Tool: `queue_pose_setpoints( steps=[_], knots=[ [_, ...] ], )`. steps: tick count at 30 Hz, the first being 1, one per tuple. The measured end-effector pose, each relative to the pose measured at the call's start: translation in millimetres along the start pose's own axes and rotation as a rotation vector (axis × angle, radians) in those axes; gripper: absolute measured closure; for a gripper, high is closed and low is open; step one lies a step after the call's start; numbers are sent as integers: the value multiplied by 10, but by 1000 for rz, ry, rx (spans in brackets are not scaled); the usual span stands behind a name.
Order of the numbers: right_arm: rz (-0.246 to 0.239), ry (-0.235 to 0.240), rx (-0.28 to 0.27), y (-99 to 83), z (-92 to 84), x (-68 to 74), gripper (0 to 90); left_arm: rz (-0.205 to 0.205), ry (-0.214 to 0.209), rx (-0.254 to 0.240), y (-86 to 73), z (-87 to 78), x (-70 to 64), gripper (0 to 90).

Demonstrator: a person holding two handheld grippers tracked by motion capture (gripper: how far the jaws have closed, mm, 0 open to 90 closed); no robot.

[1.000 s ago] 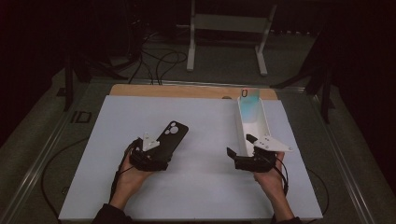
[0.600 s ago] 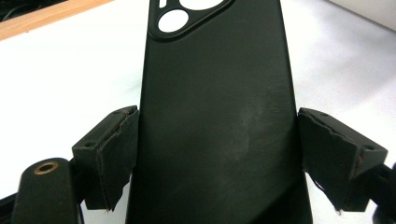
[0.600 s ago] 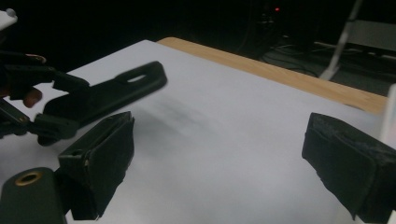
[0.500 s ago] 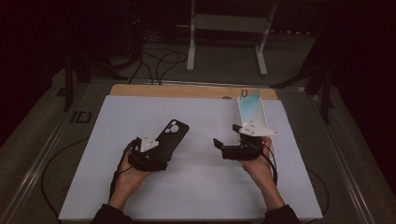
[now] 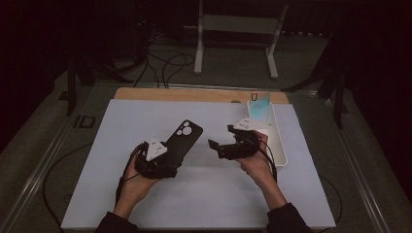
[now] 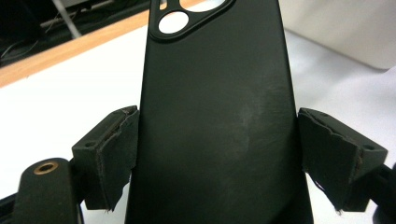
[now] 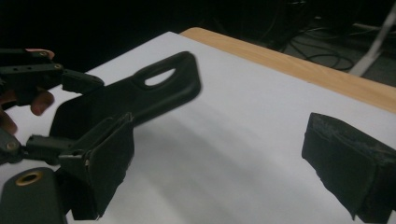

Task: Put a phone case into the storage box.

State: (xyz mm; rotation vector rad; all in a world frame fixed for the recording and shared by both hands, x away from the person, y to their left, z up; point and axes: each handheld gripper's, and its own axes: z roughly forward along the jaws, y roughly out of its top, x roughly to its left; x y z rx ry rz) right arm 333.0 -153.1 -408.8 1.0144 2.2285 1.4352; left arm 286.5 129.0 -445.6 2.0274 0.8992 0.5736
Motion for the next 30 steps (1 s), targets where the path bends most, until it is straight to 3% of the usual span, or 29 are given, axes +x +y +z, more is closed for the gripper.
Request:
queue_pose_setpoints(
  steps=[8, 15, 21, 26, 30],
  knots=[
    [9, 48, 27, 79, 140, 101, 95, 29, -28, -56, 112, -43, -74, 159],
    [57, 110, 46, 132, 228, 135, 160, 23, -39, -76, 151, -28, -103, 158],
    [82, 122, 67, 179, 290, 180, 296, 32, -40, -96, 203, -21, -155, 156],
    [123, 182, 59, 219, 297, 214, 482, 40, -33, -96, 205, -2, -184, 156],
    [135, 206, 50, 239, 311, 242, 580, 37, -15, -83, 208, 14, -190, 156]
  ],
)
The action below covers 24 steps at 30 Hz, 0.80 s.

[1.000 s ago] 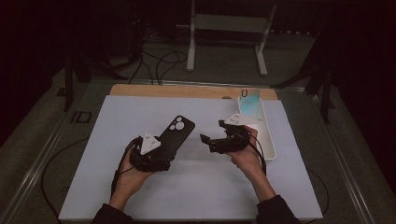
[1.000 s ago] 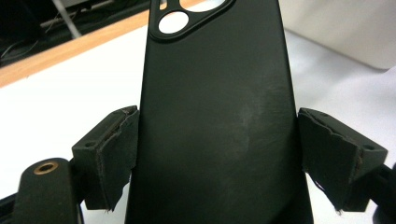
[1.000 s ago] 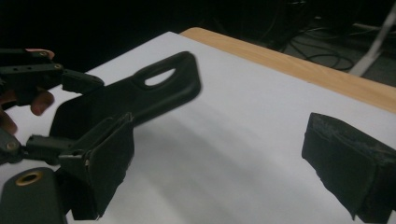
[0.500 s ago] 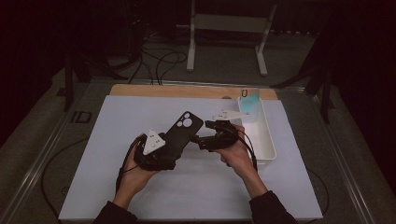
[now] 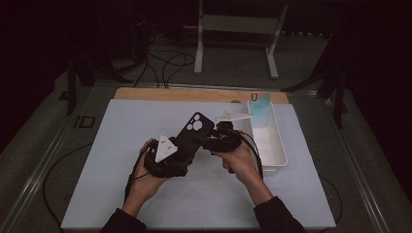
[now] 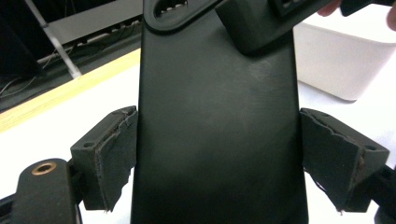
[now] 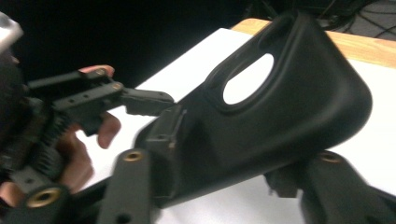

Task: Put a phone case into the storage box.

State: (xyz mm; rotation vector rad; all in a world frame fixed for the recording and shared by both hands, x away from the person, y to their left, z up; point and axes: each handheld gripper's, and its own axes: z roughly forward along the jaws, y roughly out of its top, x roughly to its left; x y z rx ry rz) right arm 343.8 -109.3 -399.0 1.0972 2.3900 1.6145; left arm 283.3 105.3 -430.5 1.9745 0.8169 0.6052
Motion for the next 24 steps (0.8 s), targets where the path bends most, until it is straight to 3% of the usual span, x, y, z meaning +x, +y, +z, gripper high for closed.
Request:
queue_pose_setpoints(
  steps=[6, 19, 20, 21, 23, 24],
  knots=[
    [8, 51, 18, -8, 55, 39, 684, 15, 6, 12, -7, 25, -25, 156],
    [-3, 72, 31, -22, 92, 80, 786, 36, 0, 35, -30, 66, -50, 156],
    [-6, 68, 33, -22, 93, 86, 782, 48, 5, 7, -43, 44, -61, 388],
    [-13, 60, 29, -23, 98, 88, 770, 38, 23, 0, -41, 44, -63, 556],
    [-20, 62, 36, -27, 111, 101, 805, 38, 42, -13, -34, 40, -59, 431],
    [-17, 60, 35, -30, 114, 111, 808, 35, 28, -11, -32, 35, -54, 392]
  ],
)
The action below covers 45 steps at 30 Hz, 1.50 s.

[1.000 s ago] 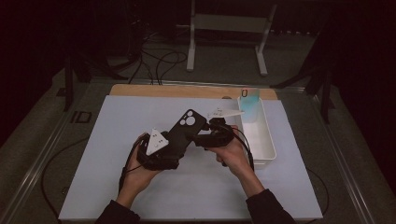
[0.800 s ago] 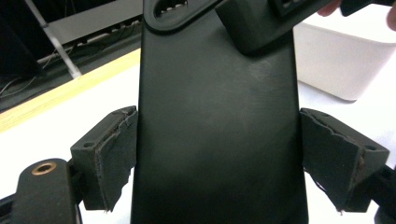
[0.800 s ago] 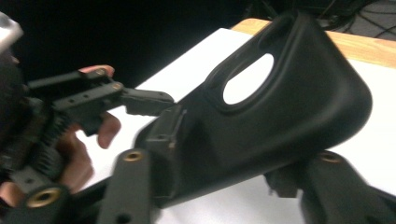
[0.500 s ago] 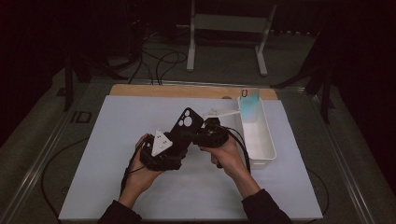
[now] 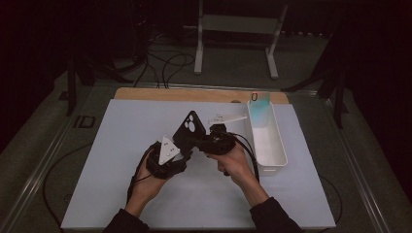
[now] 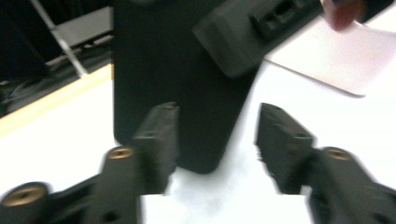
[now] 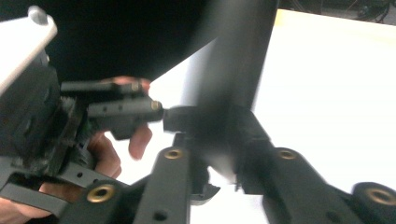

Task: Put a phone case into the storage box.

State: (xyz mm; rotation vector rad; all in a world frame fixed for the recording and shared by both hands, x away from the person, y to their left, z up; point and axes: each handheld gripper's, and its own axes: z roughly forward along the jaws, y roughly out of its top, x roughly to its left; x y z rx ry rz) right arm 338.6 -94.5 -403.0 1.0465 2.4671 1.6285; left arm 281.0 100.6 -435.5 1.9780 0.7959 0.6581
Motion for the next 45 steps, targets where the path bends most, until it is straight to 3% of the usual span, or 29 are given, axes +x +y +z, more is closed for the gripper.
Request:
queue_pose_setpoints(
  steps=[4, 9, 18, 23, 28, 38, 45],
  knots=[
    [-54, -37, 7, -6, 15, 47, 813, 2, -14, 23, -19, 2, 18, 376],
    [-68, -49, 2, 1, -3, 55, 814, -26, -35, 18, -21, -21, 72, 344],
    [-100, -44, -12, 16, -103, 54, 814, -79, -91, 52, -54, -61, 234, 185],
    [-128, -31, -17, 18, -177, 64, 814, -97, -122, 60, -79, -73, 306, 149],
    [-163, 7, -26, 9, -260, 75, 813, -102, -172, 61, -99, -63, 320, 112],
    [-234, 137, -23, -31, -366, 106, 812, -106, -274, 68, -104, -34, 321, 86],
    [-283, 200, 8, -57, -348, 126, 812, -98, -404, 50, -103, -34, 287, 149]
  ],
)
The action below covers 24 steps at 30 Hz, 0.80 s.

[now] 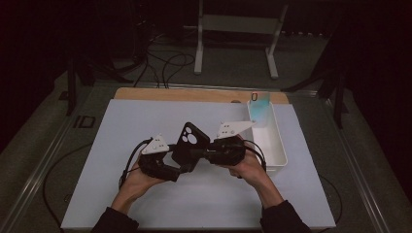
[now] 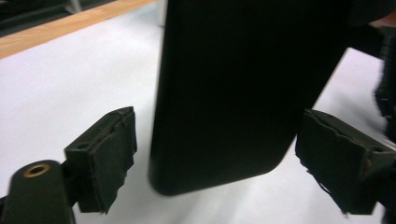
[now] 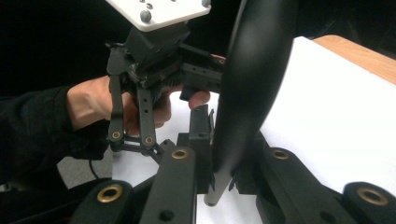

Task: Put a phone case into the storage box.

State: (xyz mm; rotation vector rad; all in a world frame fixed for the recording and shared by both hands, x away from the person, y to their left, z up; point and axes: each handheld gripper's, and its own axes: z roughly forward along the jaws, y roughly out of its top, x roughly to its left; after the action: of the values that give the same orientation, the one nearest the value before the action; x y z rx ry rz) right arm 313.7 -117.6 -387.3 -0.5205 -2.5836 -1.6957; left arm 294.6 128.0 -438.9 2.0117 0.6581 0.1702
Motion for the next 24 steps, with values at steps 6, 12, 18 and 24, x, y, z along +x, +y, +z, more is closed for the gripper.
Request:
queue_pose_setpoints(
  steps=[6, 12, 18, 24],
  knots=[
    [-39, 53, 16, -10, 16, 23, 812, 9, -57, 1, -5, 4, -8, 176],
    [-50, 74, 2, -13, 20, -1, 812, 25, -74, 4, -11, 15, -32, 279],
    [-50, 96, -24, -37, -33, -42, 812, -3, -101, -4, -12, 17, -4, 284],
    [-60, 114, -34, -54, -32, -50, 811, 4, -113, 2, -14, 29, -23, 298]
  ],
)
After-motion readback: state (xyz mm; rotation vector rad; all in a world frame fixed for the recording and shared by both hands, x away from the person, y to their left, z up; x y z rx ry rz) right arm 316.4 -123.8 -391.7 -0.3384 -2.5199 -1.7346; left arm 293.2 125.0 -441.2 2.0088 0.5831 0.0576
